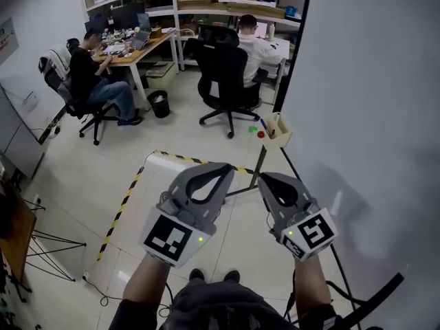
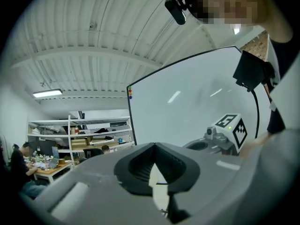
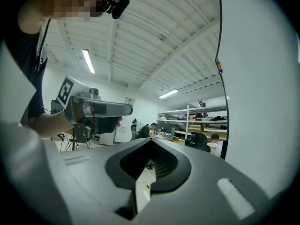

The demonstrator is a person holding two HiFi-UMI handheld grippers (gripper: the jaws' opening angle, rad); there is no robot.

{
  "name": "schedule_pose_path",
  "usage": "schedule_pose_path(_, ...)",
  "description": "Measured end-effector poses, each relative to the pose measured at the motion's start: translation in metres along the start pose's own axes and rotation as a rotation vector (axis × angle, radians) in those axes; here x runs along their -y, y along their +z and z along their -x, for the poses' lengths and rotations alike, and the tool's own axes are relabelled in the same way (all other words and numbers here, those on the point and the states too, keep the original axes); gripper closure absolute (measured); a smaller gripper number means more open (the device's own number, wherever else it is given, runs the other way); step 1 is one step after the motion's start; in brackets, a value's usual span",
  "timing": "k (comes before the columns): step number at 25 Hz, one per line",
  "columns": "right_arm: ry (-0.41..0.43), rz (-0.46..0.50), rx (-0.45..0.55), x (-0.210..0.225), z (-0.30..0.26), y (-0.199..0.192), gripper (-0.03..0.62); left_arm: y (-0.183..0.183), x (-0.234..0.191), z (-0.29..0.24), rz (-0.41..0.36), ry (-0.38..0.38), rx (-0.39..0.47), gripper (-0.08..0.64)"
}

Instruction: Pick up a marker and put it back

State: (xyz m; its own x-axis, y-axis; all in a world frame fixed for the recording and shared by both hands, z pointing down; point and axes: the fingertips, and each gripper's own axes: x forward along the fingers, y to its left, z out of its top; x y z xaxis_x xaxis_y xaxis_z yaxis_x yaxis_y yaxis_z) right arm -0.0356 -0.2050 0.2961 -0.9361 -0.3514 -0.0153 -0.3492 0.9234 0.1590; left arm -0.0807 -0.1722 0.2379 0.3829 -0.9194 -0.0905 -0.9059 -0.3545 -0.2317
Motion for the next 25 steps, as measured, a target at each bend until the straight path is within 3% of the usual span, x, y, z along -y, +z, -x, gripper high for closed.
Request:
schedule_pose_path(5, 0.039, -0.002, -0.013, -0.042, -0.009, -0.003, 0.592, -0.003, -0.003, 0.043, -0.036, 0.051, -0.012, 0.554)
schedule_pose_path(8, 0.041, 0.008, -0.018, -0.074, -0.007, -0.001, 0.592, -0.001, -0.001, 0.075, -0.015, 0.063, 0.01, 0.554)
schedule_pose_path(14, -0.034, 0.061, -0.072, -0.147, 0.014, 0.0, 0.592, 0.001, 0.021, 0.152, -0.075, 0.046, 0.013, 0.554)
schedule_pose_path(18, -0.049, 0.043, -0.06, -0.197, 0.044, 0.008, 0.592, 0.003, 0.047, 0.195, -0.007, 0.014, 0.039, 0.554)
schedule_pose_path(25, -0.089, 0.063, -0.072, -0.236, 0.099, 0.02, 0.592, 0.027, 0.099, 0.225, 0.004, -0.049, 0.06, 0.554)
